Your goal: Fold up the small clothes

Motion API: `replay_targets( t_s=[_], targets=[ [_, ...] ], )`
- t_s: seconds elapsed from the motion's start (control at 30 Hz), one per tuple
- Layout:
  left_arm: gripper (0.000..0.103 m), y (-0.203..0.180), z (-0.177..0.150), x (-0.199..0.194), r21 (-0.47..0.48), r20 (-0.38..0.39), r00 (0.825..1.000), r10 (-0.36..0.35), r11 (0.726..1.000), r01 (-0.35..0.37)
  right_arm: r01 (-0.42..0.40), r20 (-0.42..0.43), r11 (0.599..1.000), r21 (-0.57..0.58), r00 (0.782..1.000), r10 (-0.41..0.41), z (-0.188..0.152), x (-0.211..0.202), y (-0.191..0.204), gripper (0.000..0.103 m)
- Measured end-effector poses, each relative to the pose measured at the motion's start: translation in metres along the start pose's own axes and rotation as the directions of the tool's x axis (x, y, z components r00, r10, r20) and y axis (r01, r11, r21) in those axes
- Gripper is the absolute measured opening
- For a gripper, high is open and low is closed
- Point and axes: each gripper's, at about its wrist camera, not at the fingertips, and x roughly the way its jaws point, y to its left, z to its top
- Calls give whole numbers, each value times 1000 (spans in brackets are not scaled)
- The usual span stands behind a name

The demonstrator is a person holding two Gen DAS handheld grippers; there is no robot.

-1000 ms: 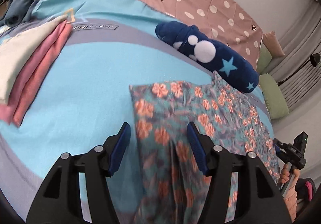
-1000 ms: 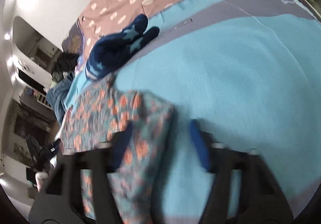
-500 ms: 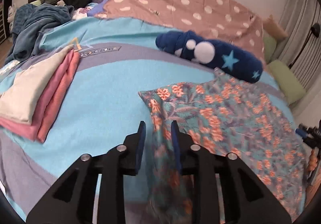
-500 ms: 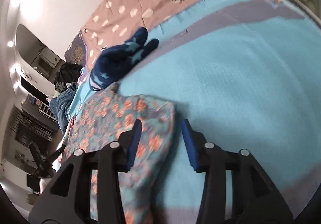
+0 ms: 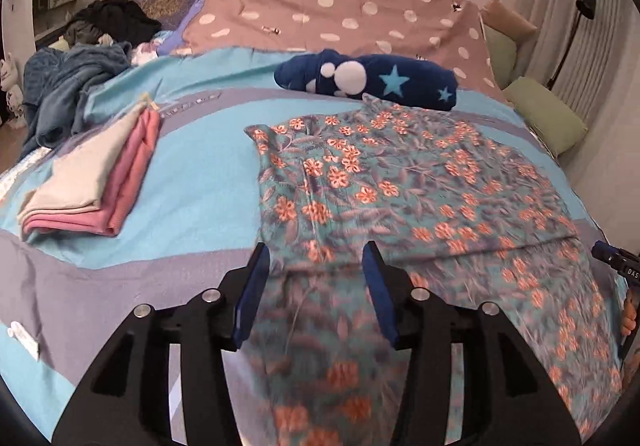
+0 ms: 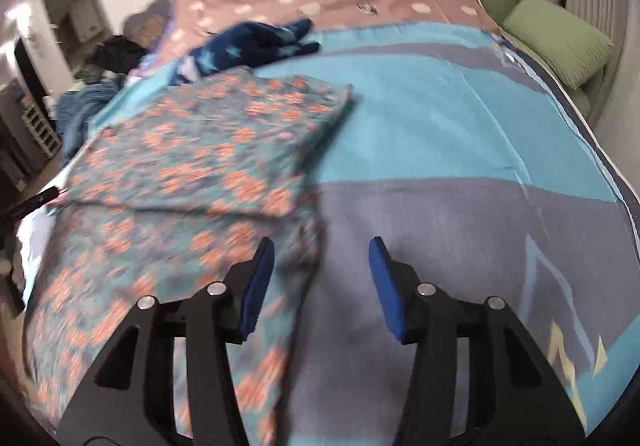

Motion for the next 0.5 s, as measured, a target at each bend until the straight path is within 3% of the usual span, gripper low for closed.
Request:
replay_targets(
  t_s=[0.07, 0.23, 0.3, 0.4, 0.5],
  targets=[
    [60, 3, -15, -17, 2, 1, 1000, -20, 1000, 20, -20, 16, 1000, -15, 1000, 21, -15, -17, 1, 62],
    [60, 24, -62, -43, -73, -27, 997, -79, 994, 77, -61, 0, 996, 68, 998, 61, -51, -45, -15, 65],
    [60, 31, -81, -48, -99, -56, 990, -128, 987, 122, -117, -9, 989, 91, 993, 119, -65, -54, -20, 50],
    [60, 31, -104, -53, -89, -112, 978, -175, 982, 165, -190, -34, 974, 123, 980, 195, -83, -63, -22, 38],
    [60, 29, -121, -64, -49, -132, 973, -188, 982, 183, -231, -46, 961, 153, 970, 240, -96, -69, -23, 36]
  ],
)
